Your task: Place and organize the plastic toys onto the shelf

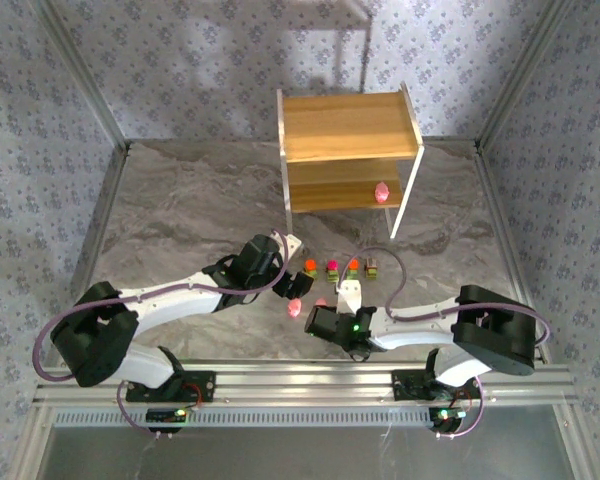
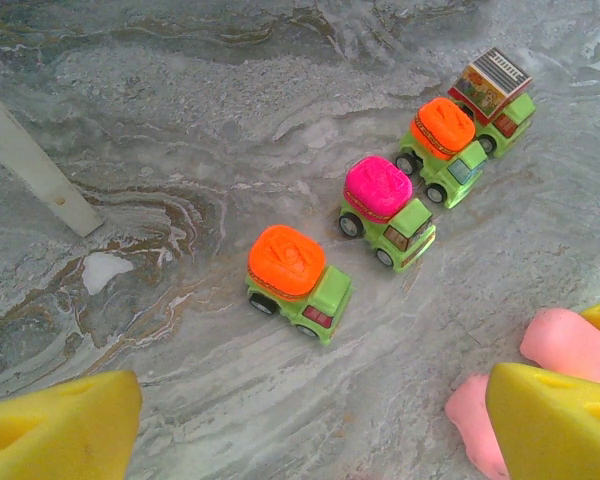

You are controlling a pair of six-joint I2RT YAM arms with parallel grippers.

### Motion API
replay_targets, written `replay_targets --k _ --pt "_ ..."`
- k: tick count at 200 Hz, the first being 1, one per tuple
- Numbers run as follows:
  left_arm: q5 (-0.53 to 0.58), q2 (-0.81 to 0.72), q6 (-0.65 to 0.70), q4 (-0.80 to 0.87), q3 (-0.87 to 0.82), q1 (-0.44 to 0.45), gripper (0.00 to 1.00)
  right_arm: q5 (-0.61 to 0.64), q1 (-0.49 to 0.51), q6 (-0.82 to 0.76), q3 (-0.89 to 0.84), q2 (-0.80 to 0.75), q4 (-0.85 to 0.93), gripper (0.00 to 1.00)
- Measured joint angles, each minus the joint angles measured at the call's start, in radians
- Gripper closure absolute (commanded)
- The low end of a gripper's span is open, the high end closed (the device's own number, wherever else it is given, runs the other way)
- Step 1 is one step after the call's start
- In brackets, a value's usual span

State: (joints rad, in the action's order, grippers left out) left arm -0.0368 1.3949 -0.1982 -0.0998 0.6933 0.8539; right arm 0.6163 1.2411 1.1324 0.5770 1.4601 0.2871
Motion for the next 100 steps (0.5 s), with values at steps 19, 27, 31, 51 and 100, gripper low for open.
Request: replay_targets --k 19,27,31,51,100 --pt "0.000 0.000 0.000 0.000 0.000 0.000 0.11 0.000 -0.003 0.000 0.000 0.000 0.000 0.58" --pt "0.000 0.000 0.000 0.000 0.000 0.000 0.11 0.000 -0.003 0.000 0.000 0.000 0.000 0.59" --pt "0.000 0.000 0.000 0.000 0.000 0.000 0.11 0.000 -0.003 0.000 0.000 0.000 0.001 0.60" --pt "0.000 0.000 0.000 0.000 0.000 0.000 0.11 0.000 -0.003 0.000 0.000 0.000 0.001 0.62" --pt "0.000 0.000 0.000 0.000 0.000 0.000 0.11 0.002 -0.003 0.000 0.000 0.000 0.000 0.65"
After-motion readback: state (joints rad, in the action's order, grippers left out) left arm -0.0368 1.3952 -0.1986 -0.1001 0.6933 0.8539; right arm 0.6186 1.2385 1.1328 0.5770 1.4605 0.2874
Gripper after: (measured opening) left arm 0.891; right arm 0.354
